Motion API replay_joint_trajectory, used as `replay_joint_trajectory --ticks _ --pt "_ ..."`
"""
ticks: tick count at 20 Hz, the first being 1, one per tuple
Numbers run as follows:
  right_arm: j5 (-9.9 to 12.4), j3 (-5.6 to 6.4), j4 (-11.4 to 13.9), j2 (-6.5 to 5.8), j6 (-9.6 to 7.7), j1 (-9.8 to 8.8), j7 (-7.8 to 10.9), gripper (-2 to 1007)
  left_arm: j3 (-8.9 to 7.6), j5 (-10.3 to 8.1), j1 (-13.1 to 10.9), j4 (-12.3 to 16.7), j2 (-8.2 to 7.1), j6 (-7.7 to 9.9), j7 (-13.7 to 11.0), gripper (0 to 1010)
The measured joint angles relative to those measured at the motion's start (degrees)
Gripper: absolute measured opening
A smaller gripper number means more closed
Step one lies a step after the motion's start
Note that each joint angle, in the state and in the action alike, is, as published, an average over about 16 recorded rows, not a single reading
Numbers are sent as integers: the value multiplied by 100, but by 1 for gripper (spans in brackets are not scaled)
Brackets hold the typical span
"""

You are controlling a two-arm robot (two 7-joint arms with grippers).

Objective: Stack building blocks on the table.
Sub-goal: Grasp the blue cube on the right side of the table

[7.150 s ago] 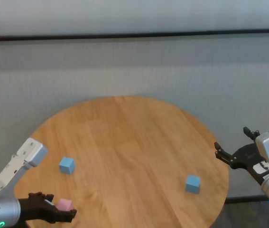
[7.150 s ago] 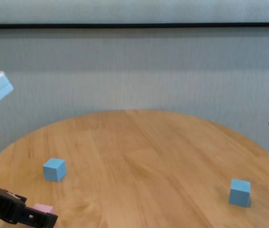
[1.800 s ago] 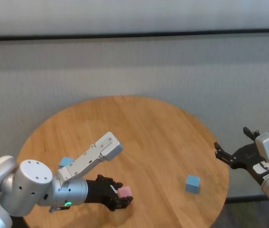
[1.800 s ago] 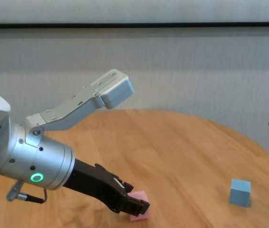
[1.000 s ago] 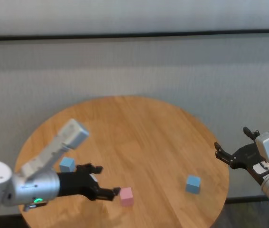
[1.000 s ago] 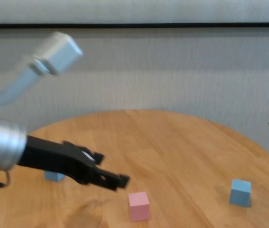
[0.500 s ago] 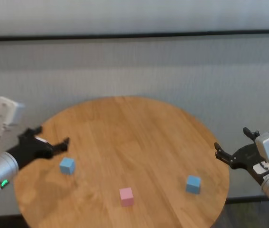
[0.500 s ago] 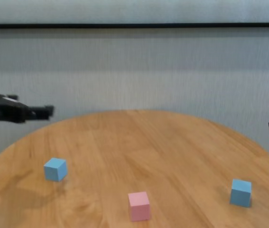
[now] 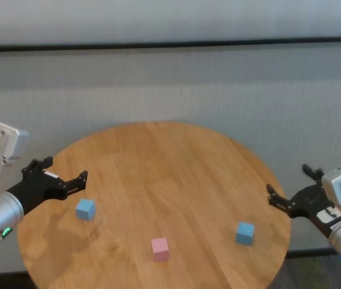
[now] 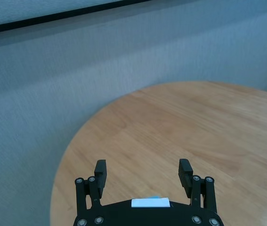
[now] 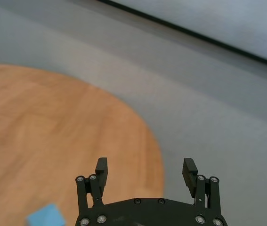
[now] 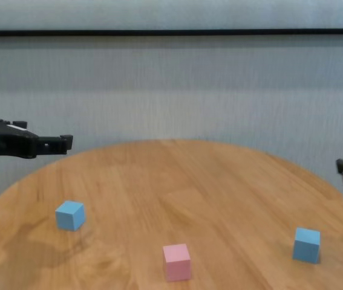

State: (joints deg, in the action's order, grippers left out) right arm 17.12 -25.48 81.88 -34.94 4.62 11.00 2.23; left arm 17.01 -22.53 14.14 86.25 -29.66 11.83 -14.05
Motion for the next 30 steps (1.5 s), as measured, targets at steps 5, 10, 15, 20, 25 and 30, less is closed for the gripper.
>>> replay_joint_trajectory --ticks 5,10,15,20,25,30 --pt "249 7 86 -50 -364 -26 424 1001 43 -11 20 0 -16 47 -40 1003" --pt "451 -34 142 -112 -764 -20 929 1001 72 -22 35 0 -28 81 -65 1003" --pt "486 -110 101 -139 -1046 37 1311 1001 90 -28 44 0 -34 102 -81 1003" --pt "435 -182 14 -125 -1121 109 1631 1001 101 -32 50 0 -38 115 -91 1002" --pt "386 -217 -111 -63 -1144 187 1863 1001 108 -35 54 0 -41 122 -98 1003" --pt "307 -247 -263 17 -1128 266 2039 1001 112 -38 56 0 -43 127 -102 1002"
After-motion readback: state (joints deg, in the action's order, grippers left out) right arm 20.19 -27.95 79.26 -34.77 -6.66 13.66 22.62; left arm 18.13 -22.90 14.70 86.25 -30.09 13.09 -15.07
